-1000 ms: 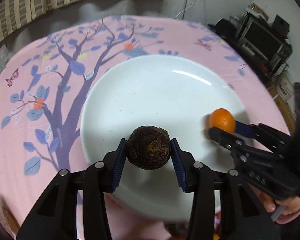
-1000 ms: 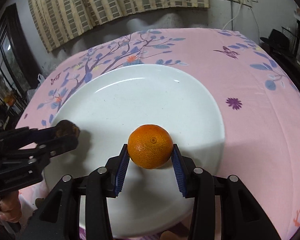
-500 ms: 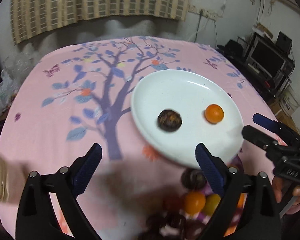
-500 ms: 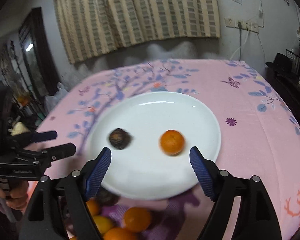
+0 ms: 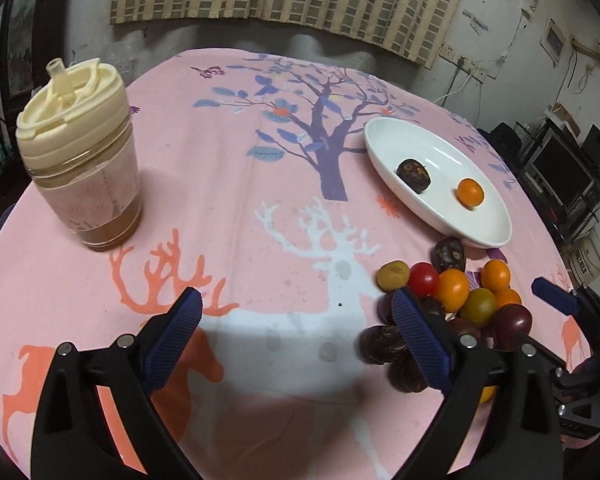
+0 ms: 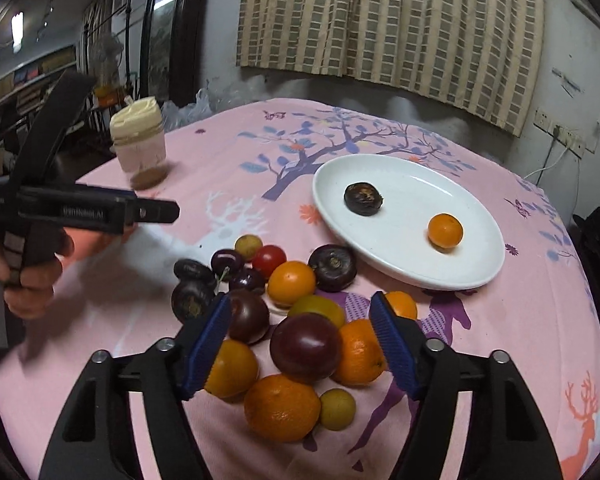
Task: Organize fruits
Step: 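Grasp a mangosteen with the left tool while the right tool grasps a dark plum, place both on plate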
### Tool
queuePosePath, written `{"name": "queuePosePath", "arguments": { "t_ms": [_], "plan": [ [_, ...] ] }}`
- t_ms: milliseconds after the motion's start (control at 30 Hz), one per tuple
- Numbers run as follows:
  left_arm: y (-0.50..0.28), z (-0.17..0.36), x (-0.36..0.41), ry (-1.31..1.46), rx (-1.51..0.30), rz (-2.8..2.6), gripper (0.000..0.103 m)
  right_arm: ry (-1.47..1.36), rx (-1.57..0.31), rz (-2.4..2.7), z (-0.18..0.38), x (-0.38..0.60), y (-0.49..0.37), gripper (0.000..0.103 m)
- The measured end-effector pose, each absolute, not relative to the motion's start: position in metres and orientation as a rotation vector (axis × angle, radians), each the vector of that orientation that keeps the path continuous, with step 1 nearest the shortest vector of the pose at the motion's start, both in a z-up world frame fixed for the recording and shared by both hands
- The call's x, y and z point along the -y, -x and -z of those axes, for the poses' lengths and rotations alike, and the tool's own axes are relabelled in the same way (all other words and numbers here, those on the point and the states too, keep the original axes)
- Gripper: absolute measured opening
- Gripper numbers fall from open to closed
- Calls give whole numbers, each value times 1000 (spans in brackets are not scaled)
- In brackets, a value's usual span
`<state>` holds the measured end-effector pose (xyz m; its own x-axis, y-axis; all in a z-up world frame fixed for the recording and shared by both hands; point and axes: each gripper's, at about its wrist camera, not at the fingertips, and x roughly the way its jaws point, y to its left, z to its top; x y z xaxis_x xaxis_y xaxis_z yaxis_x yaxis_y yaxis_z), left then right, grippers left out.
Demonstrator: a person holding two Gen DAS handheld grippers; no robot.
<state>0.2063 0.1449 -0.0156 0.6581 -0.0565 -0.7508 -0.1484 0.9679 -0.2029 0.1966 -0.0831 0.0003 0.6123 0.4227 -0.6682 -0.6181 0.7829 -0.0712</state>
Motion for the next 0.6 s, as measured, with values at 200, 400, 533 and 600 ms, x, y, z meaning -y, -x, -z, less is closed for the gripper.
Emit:
{"name": "queuePosePath", "arguments": {
  "t_ms": [200, 400, 533, 600],
  "plan": [
    [-203, 19, -138, 232, -868, -39, 94, 304, -737, -608, 8, 88, -206, 55],
    [-200, 24, -123, 178, -900, 23, 94, 352, -745, -612, 15, 83, -204, 40],
    [-190, 25, -102, 116, -909, 133, 94, 208, -796, -647, 10, 98, -217, 40],
    [-182, 26, -89, 82, -910, 201, 94, 181, -800, -636, 10, 103, -220, 40]
  ]
}}
